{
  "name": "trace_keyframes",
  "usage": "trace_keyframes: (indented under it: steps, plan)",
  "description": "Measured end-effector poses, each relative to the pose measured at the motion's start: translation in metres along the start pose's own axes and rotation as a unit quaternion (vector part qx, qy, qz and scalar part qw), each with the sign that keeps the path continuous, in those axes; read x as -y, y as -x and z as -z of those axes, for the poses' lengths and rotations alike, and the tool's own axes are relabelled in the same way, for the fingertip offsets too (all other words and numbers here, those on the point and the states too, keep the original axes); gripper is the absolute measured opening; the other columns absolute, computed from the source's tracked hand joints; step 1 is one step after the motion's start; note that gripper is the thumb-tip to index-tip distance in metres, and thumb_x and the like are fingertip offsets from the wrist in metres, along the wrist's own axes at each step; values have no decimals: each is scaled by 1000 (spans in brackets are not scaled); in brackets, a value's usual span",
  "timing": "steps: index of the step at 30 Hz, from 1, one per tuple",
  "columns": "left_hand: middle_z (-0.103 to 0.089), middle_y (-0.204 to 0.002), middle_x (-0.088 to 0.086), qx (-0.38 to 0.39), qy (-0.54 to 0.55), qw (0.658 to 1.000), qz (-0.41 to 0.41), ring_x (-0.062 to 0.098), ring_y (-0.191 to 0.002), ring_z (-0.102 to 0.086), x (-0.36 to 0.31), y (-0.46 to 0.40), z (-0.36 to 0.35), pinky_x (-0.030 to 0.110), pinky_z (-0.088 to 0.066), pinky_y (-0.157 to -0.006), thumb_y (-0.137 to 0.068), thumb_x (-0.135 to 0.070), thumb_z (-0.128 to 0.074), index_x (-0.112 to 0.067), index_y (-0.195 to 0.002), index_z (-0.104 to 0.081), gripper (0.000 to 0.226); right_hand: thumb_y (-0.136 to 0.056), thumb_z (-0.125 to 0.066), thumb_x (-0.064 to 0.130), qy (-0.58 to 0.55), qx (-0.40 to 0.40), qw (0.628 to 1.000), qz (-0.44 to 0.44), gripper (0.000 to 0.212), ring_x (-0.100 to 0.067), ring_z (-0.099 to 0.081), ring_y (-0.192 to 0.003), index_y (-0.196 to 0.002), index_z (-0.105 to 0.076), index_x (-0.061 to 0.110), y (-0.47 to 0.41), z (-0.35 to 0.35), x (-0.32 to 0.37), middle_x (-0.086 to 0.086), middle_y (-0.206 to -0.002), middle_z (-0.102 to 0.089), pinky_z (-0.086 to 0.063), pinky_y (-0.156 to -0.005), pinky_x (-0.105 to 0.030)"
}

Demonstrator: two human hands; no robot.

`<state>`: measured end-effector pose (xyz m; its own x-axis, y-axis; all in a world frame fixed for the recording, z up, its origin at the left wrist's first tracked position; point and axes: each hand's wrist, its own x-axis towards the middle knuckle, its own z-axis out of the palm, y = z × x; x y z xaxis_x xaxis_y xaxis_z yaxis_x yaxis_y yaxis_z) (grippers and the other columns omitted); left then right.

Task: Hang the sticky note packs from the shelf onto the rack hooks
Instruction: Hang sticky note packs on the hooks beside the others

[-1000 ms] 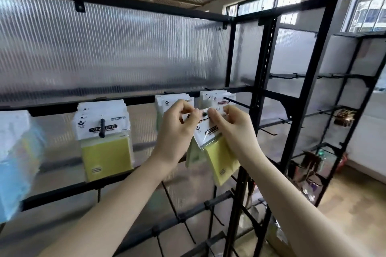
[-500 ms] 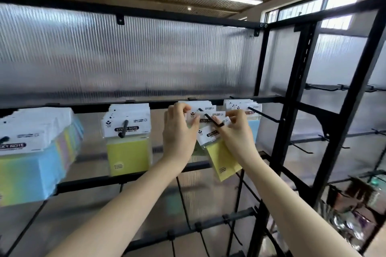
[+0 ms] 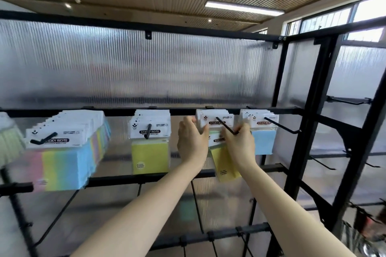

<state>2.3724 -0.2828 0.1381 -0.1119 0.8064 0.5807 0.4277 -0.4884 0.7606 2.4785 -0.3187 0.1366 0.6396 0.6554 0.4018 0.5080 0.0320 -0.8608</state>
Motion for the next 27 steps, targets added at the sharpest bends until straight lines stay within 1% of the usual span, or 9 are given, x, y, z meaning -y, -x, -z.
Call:
trace_keyframes:
  steps: [5,8,10,12,15,17,20,22,27]
  plan:
    - [-54,-96,3,2,40,998,-53,19,-87,-55,-1,35,22,24,-41,-65,-95,-18,-52,-7,-108,-52,17,-94,-60,23,-107,-1,994,11,25,-21,-60,-93,-111,-48,9,33,10,-5,-5,-98,-62,-41,-66,-15]
    - [-58,-93,0,73,110,989,-64,11,-81,-55,-5,61,49,19,-44,-67,-97,-25,-47,-10,-107,-54,19,-92,-60,17,-166,-14,985,44,11,-2,-61,-80,-102,-55,18,62,21,-6,-4,-97,-64,-43,-66,-11]
    - [-59,-90,-6,129,161,977,-63,4,-80,-55,-8,76,73,13,-43,-70,-95,-39,-45,-13,-105,-56,30,-92,-61,16,-200,-30,978,56,9,-2,-60,-75,-94,-56,23,81,22,-4,-4,-92,-65,-43,-66,-12]
    - [-60,-93,-10,157,179,970,-57,0,-85,-57,-11,84,95,11,-43,-73,-88,-48,-48,-17,-105,-56,37,-92,-60,15,-232,-39,970,60,12,-12,-60,-81,-91,-56,26,97,19,4,-6,-93,-64,-44,-71,-20]
    - [-60,-97,-13,173,179,968,-17,-3,-87,-56,-13,84,122,6,-40,-72,-88,-32,-63,-22,-105,-54,21,-93,-58,13,-269,-24,961,64,12,-14,-59,-81,-90,-57,24,115,5,24,-6,-92,-64,-44,-73,-25]
    - [-61,-92,-13,161,185,969,-19,-3,-82,-56,-13,79,139,6,-38,-70,-88,-20,-65,-23,-97,-56,13,-94,-57,13,-285,-11,955,86,11,-11,-58,-80,-90,-56,23,123,-5,41,-3,-90,-63,-44,-73,-24]
    - [-62,-92,-15,85,175,978,-80,-8,-91,-55,-12,73,165,2,-35,-77,-88,-10,-63,-20,-92,-59,12,-92,-56,24,-290,22,943,165,5,-6,-57,-80,-91,-54,29,132,-17,70,7,-87,-61,-45,-73,-18]
    - [-62,-92,-18,37,167,979,-107,-10,-94,-54,-10,67,178,1,-34,-80,-88,-6,-62,-19,-92,-59,14,-89,-57,28,-284,60,934,211,10,-6,-58,-86,-97,-53,31,136,-24,85,9,-93,-60,-45,-76,-18]
    - [-58,-91,-18,-12,150,984,-98,-13,-94,-52,7,46,188,1,-34,-81,-89,-2,-59,-15,-94,-58,13,-89,-64,8,-244,91,928,265,21,4,-50,-72,-101,-53,22,135,-44,102,15,-90,-56,-37,-69,-7]
